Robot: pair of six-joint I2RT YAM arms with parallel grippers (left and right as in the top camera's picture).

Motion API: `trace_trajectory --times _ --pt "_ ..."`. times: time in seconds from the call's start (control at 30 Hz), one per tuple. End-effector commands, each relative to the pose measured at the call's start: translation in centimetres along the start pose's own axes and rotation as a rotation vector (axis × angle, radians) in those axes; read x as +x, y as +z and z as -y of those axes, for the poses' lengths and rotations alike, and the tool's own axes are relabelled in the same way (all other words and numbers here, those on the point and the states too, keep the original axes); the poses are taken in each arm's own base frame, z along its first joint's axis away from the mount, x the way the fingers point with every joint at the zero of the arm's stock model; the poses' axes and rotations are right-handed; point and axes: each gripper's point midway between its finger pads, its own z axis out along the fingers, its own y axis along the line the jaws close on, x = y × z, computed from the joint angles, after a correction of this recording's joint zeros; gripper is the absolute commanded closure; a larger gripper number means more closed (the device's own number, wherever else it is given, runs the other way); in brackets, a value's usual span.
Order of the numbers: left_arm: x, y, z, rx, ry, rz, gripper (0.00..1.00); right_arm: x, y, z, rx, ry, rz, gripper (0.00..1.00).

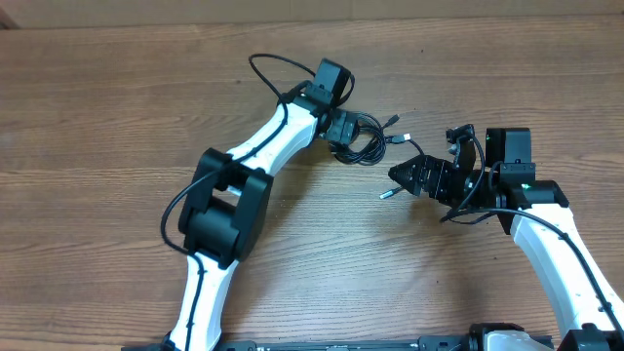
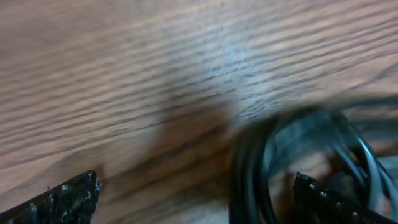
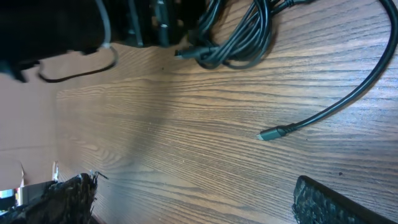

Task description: Untangle cables

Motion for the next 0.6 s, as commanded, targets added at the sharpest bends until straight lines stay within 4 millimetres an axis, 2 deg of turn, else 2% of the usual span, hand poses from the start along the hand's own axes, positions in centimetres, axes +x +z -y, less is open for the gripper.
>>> trace_trajectory --times 0.0,0.2,0.27,0.33,0.37,0.43,0.57 --pt "1.7 1.9 0.7 0.036 0.024 -0.056 0.01 0.2 0.2 0.0 -0.002 -0.004 -0.006 0.00" --pt "1.9 1.9 0.9 0.048 0.020 -0.065 0.02 0.2 0.2 0.0 -0.002 -0.004 -0.006 0.00" --pt "2.2 1.9 1.0 0.052 0.020 -0.076 0.24 0.2 0.2 0.0 -0.002 -0.004 -0.006 0.00" --pt "2.8 1.8 1.5 0.084 0.021 -0.102 0.71 0.2 0.2 0.0 -0.002 -0.004 -0.006 0.00" --pt "3.1 1.7 1.8 0.105 0.020 -0.118 0.84 0.2 0.2 0.0 -0.002 -0.004 -0.006 0.00" --pt "4.0 1.5 2.7 0.159 0.018 -0.155 0.96 0.2 0.2 0.0 -0.002 -0.004 -0.006 0.00" --pt "5.4 0.8 4.5 0.270 0.008 -0.224 0.96 0.2 0.2 0.0 -0.001 -0.004 -0.005 0.00"
